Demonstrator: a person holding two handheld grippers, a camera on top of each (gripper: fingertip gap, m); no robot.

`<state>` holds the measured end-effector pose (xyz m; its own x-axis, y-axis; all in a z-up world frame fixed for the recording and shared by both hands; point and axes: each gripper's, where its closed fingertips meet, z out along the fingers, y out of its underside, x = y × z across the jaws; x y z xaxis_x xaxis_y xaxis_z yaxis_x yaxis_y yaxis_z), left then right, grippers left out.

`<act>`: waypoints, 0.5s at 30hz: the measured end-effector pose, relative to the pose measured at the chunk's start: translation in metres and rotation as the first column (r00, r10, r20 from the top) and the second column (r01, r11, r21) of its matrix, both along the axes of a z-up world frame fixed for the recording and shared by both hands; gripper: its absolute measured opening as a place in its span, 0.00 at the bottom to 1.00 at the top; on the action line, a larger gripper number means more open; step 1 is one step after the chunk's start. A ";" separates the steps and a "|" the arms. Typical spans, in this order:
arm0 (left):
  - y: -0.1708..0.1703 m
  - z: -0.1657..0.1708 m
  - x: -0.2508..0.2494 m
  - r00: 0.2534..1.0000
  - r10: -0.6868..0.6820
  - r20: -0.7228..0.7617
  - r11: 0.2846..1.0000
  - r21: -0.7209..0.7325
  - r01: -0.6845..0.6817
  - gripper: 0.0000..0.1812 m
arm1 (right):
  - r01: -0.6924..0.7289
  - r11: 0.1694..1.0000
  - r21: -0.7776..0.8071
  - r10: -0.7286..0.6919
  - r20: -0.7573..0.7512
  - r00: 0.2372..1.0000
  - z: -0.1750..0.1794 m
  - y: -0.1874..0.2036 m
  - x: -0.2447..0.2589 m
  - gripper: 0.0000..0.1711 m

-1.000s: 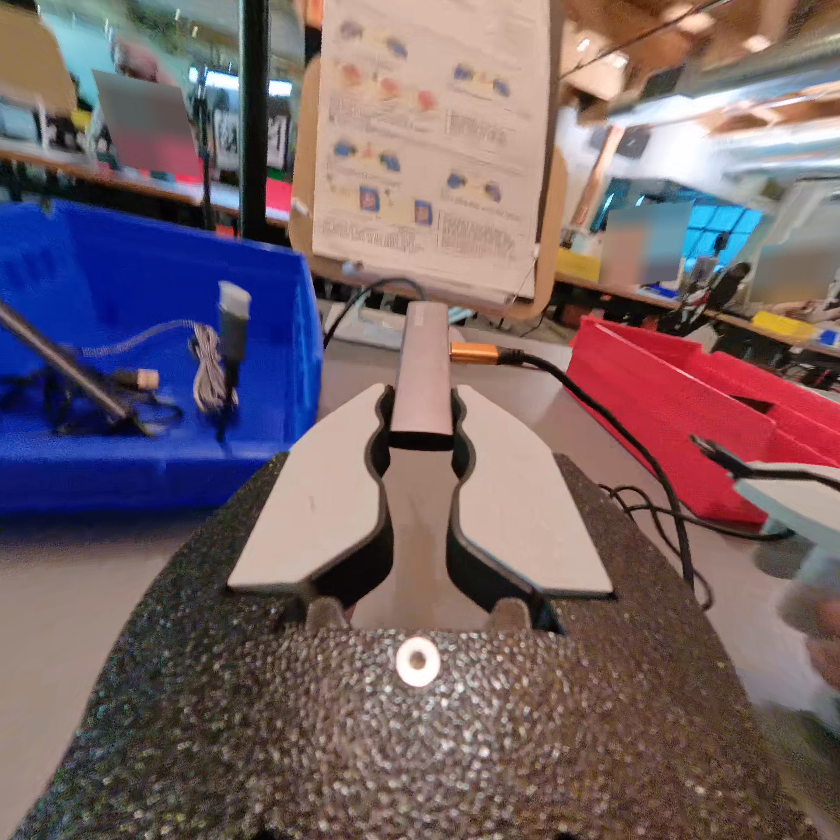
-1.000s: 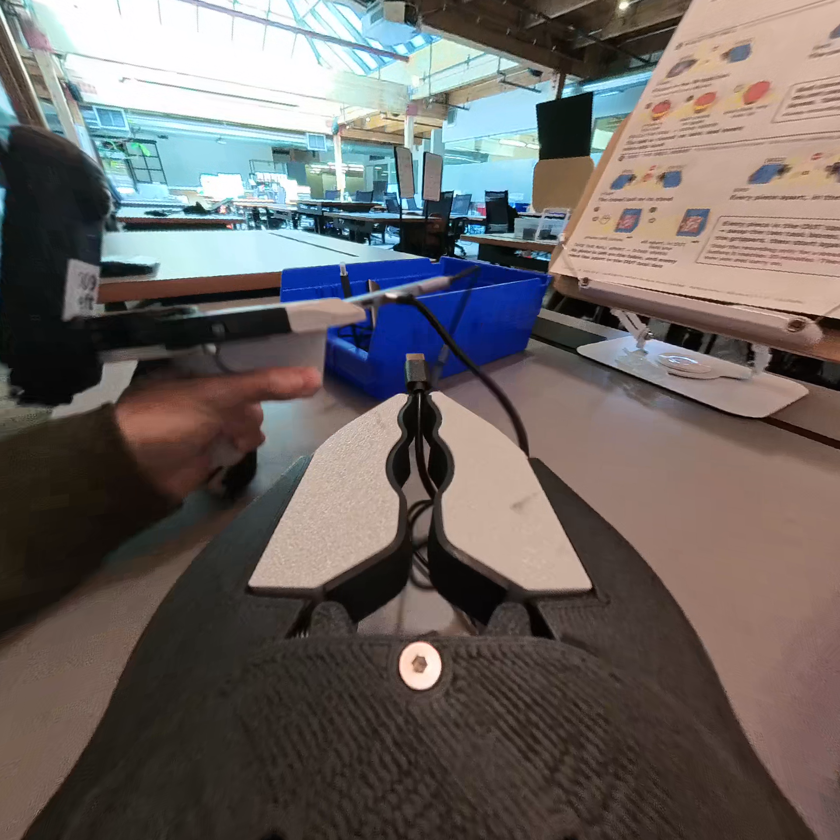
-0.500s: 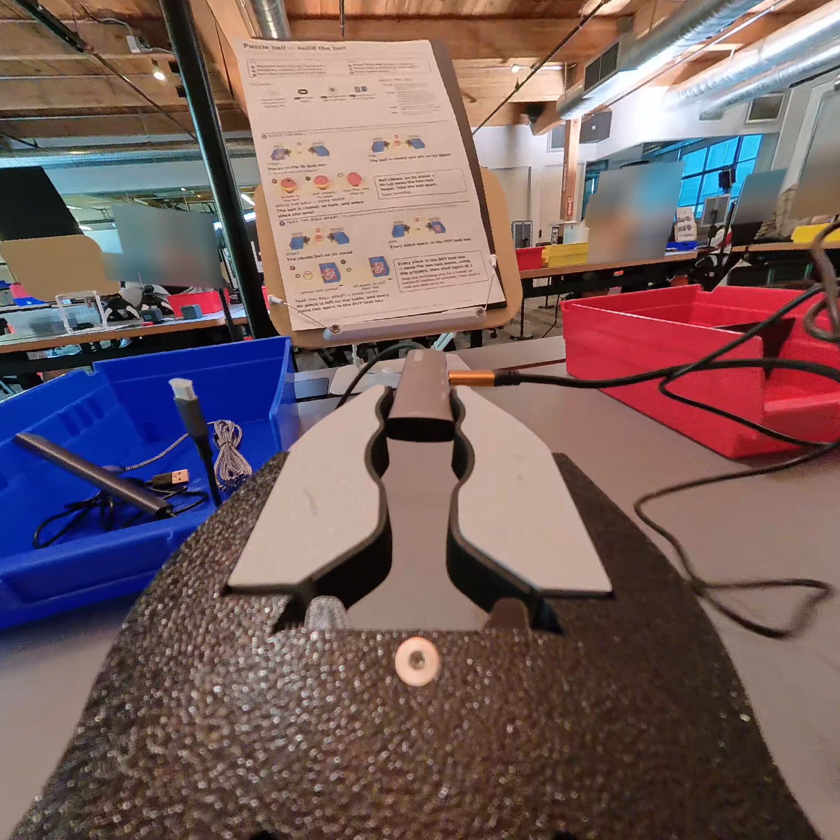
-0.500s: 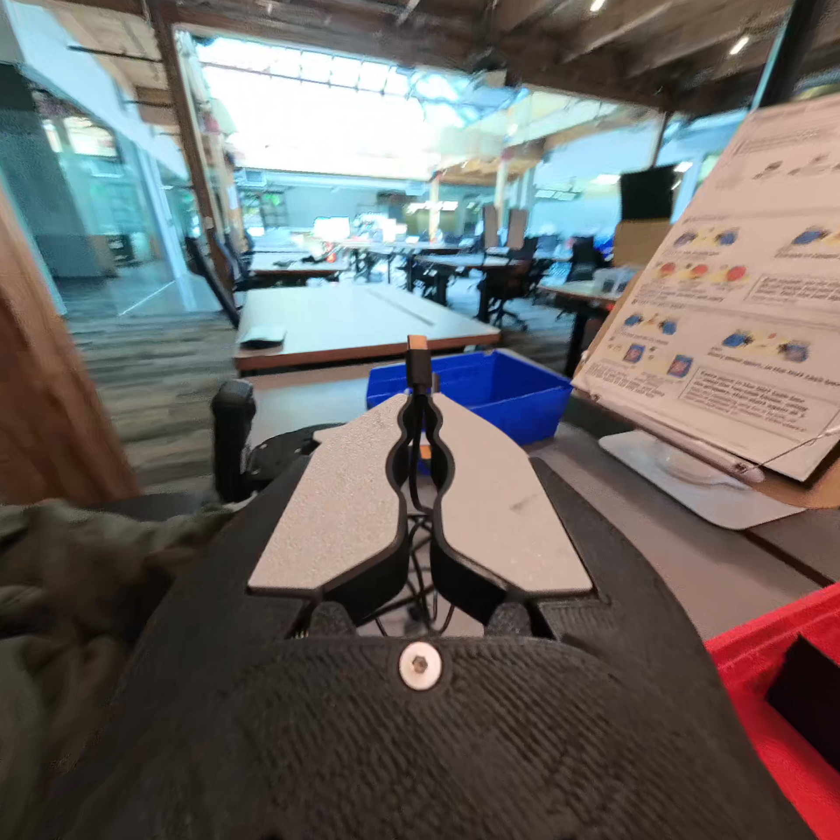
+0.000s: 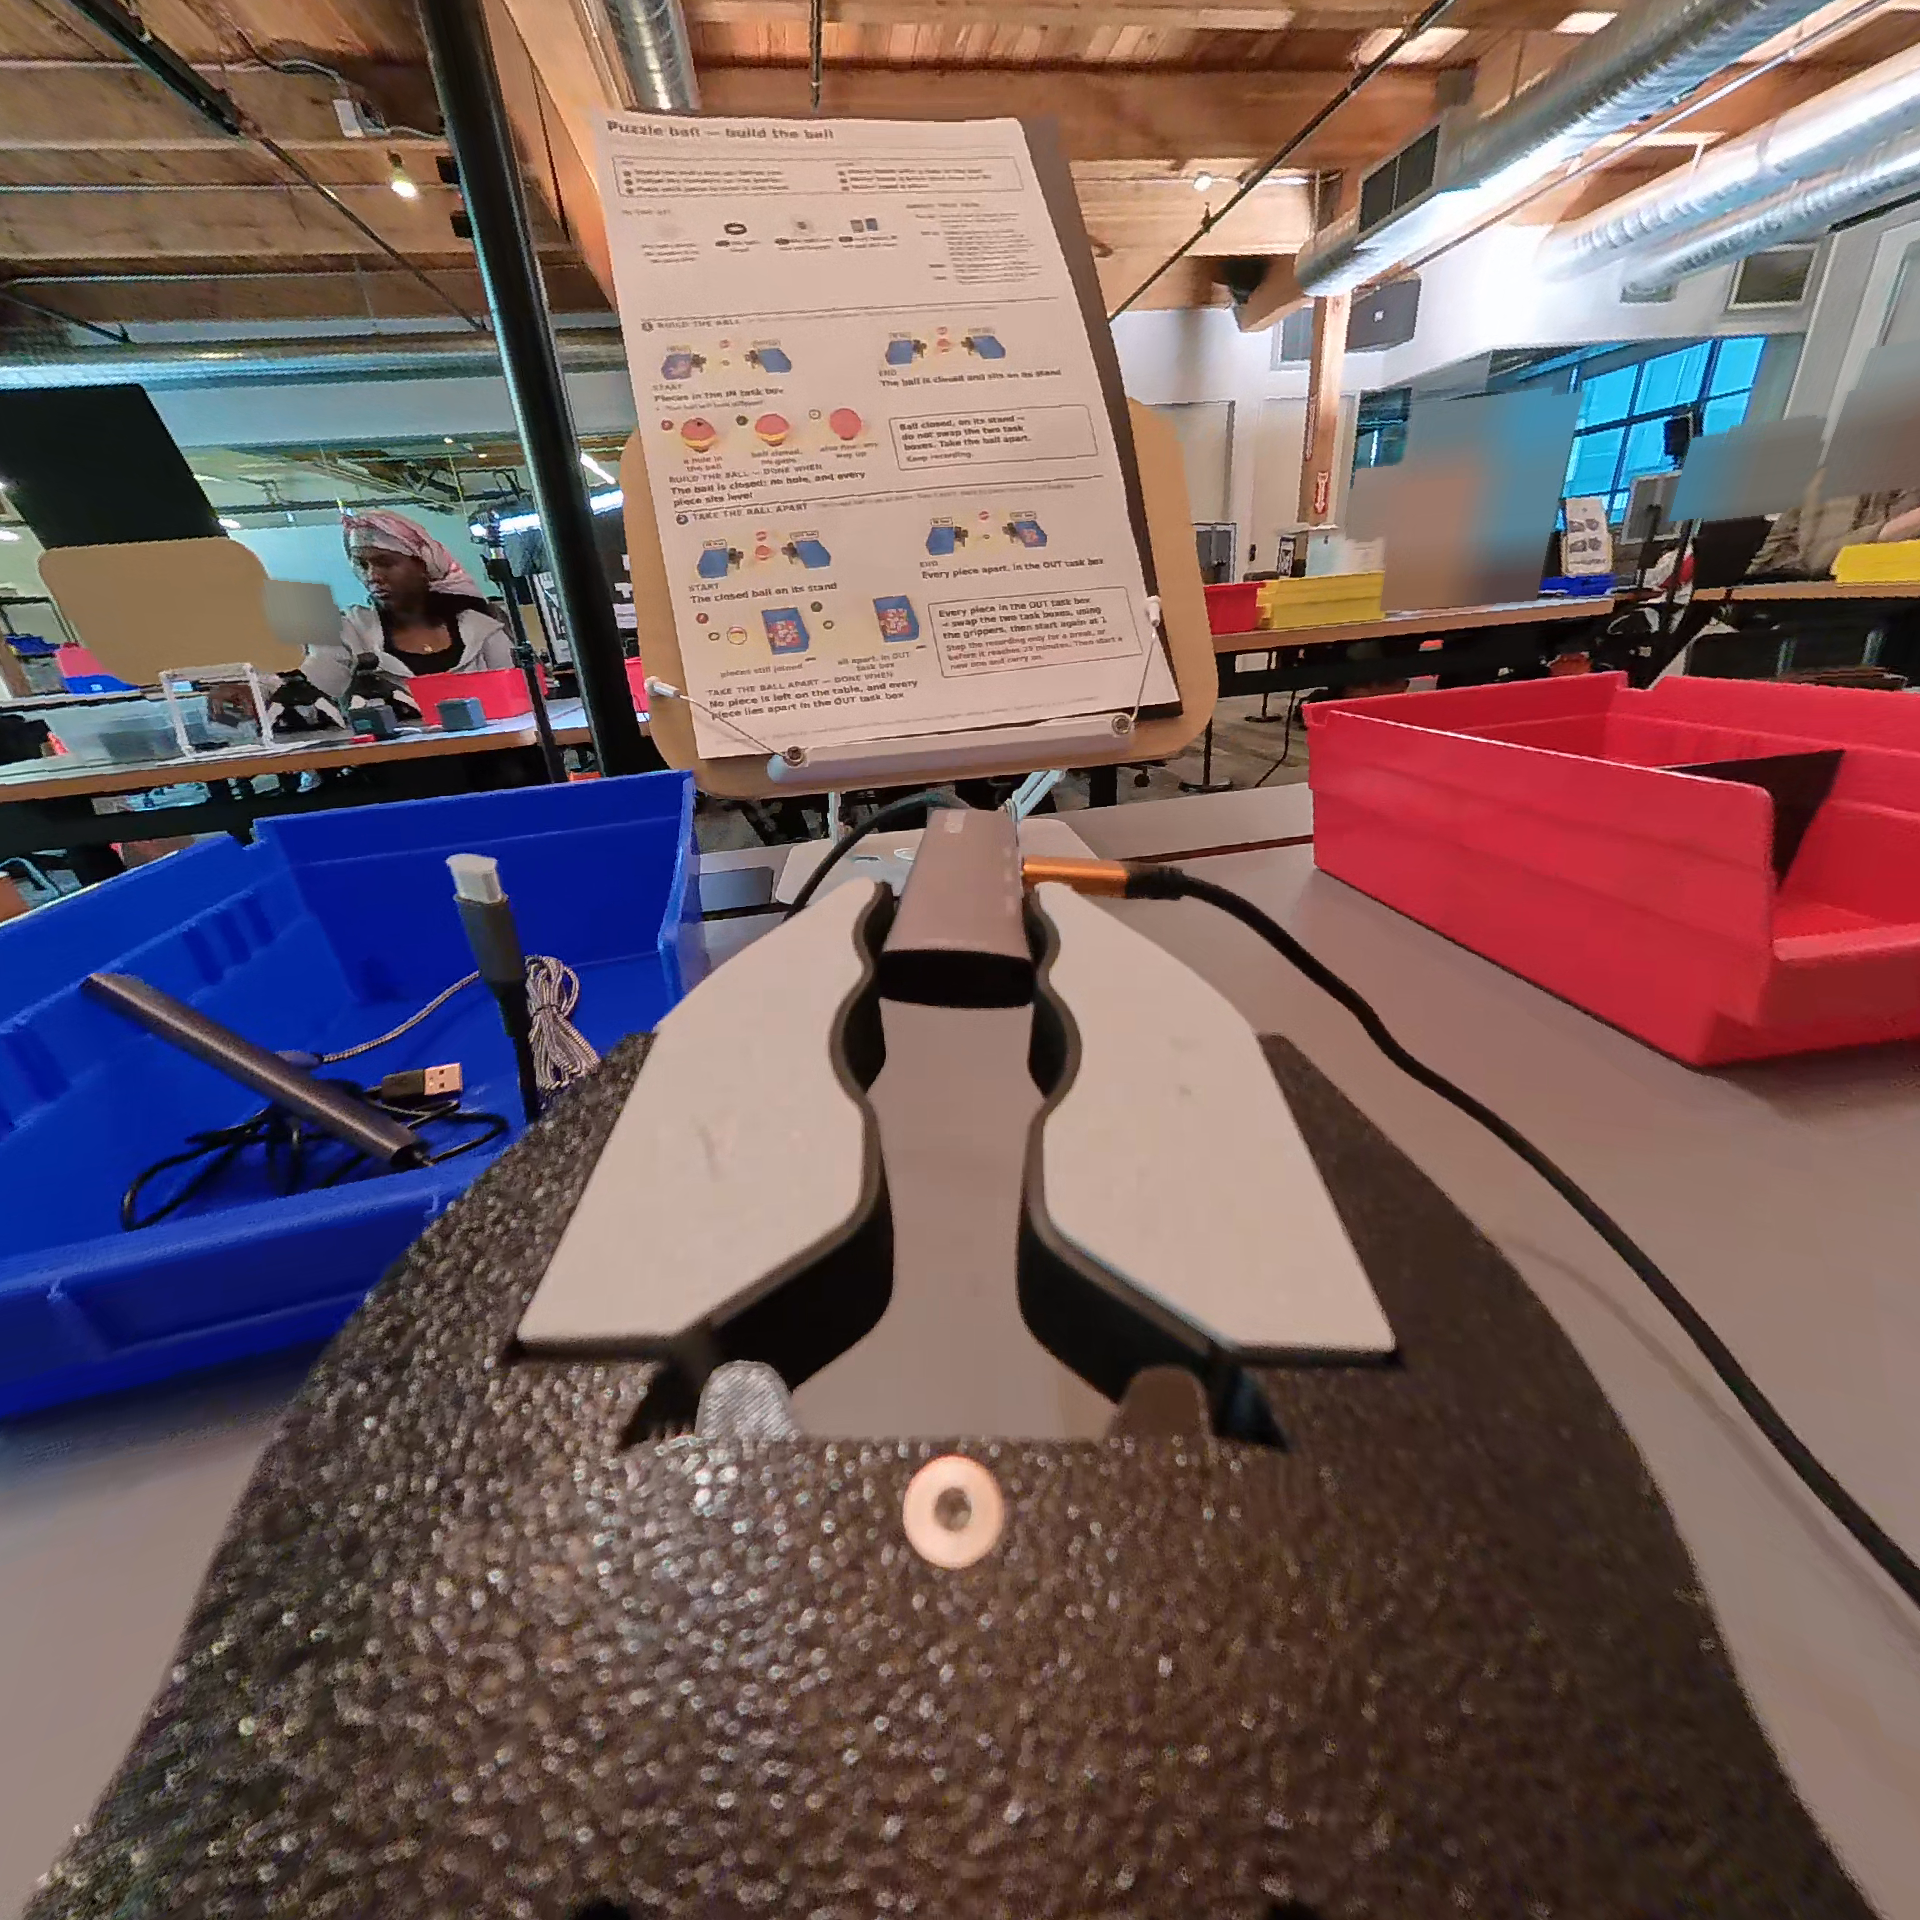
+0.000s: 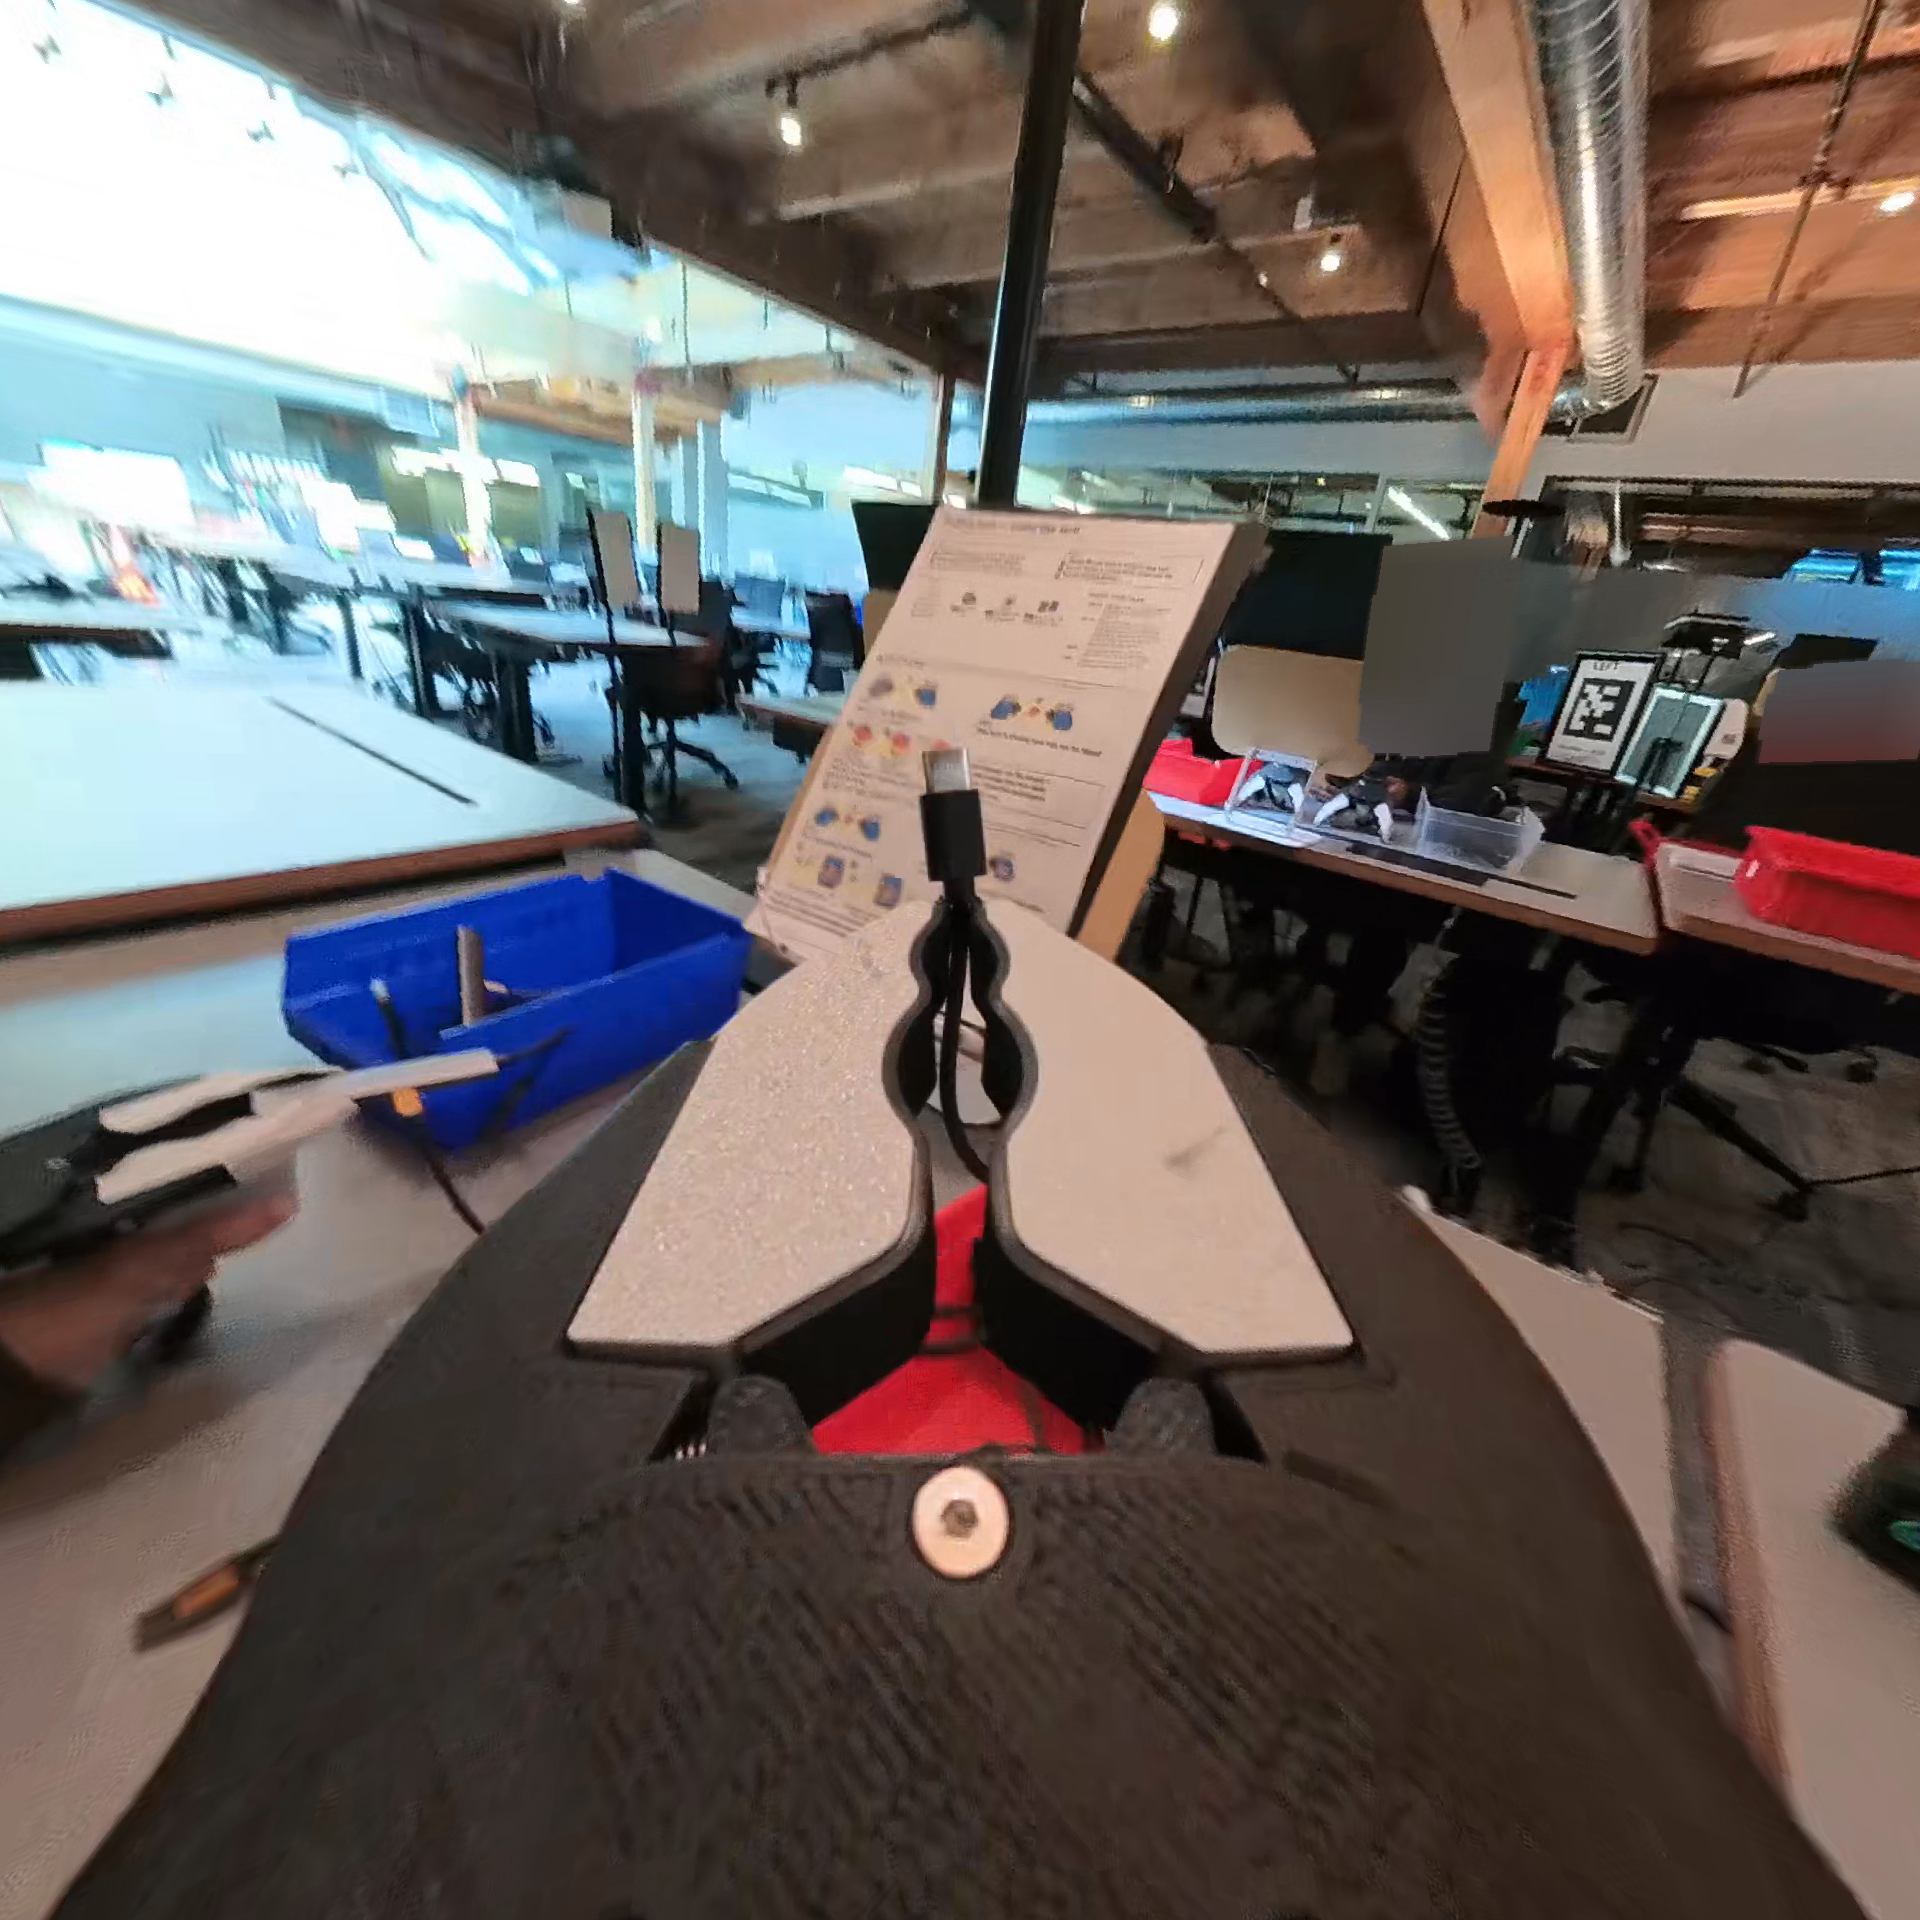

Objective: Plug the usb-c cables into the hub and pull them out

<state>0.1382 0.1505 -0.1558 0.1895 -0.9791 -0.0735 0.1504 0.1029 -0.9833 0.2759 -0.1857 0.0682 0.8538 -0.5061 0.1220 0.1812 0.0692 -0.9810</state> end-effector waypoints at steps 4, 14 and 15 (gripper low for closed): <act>-0.003 0.000 0.001 1.000 -0.014 -0.005 1.000 0.010 0.014 0.13 | -0.018 0.996 -0.088 0.020 0.015 1.000 0.010 0.018 0.018 0.02; -0.007 -0.002 0.003 0.999 -0.032 -0.022 0.999 0.031 0.032 0.13 | 0.131 0.990 -0.046 -0.127 0.078 0.989 0.067 0.007 0.078 0.02; -0.008 -0.002 0.003 0.999 -0.034 -0.022 0.999 0.032 0.035 0.13 | 0.133 0.989 -0.070 -0.129 0.062 0.990 0.058 0.009 0.084 0.02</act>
